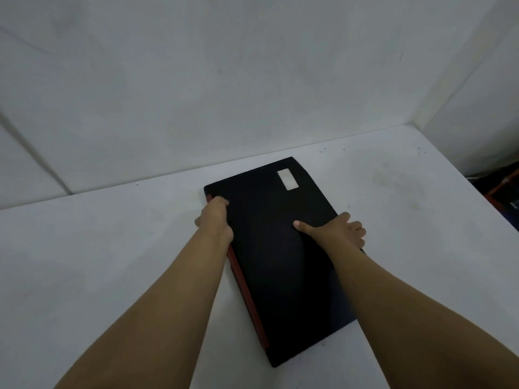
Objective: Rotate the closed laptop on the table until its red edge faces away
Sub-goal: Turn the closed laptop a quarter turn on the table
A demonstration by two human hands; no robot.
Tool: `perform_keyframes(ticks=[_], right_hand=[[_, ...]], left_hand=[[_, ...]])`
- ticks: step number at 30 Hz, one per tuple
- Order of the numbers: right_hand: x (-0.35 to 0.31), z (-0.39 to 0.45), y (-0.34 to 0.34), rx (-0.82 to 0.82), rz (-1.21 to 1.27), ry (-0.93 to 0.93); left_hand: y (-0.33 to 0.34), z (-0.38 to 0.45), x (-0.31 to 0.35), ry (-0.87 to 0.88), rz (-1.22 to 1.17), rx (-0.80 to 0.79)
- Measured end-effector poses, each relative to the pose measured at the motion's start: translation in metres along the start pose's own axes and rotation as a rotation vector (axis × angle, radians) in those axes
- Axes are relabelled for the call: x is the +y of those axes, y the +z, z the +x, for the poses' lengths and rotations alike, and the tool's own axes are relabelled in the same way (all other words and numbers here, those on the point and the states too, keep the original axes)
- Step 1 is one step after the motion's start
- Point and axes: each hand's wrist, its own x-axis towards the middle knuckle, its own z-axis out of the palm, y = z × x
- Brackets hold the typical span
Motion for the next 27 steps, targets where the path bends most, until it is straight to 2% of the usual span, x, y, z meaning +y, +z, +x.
perform_keyframes(ticks=[4, 11, 15, 20, 24, 27], right_hand=[[0.02, -0.009, 0.005, 0.067, 0.079, 0.083], [0.042, -0.017, 0.011, 0.109, 0.161, 0.186], [0.041, -0.019, 0.01, 0.107, 0.207, 0.175], [0.033, -0.017, 0.006, 0.106, 0.236, 0.124], [0.031, -0.018, 0.002, 0.081, 0.242, 0.145], [0.032, -0.017, -0.002, 0.047, 0.257, 0.169]], left_hand=[[0.019, -0.011, 0.011, 0.034, 0.163, -0.171], [0.046, -0.006, 0.007, 0.116, 0.362, -0.292], [0.038, 0.002, -0.006, 0.23, 0.527, -0.245], [0.013, -0.005, -0.04, 0.297, 0.621, -0.071], [-0.014, -0.017, -0.07, 0.256, 0.613, 0.039], [-0.021, -0.02, -0.08, 0.218, 0.629, 0.012]])
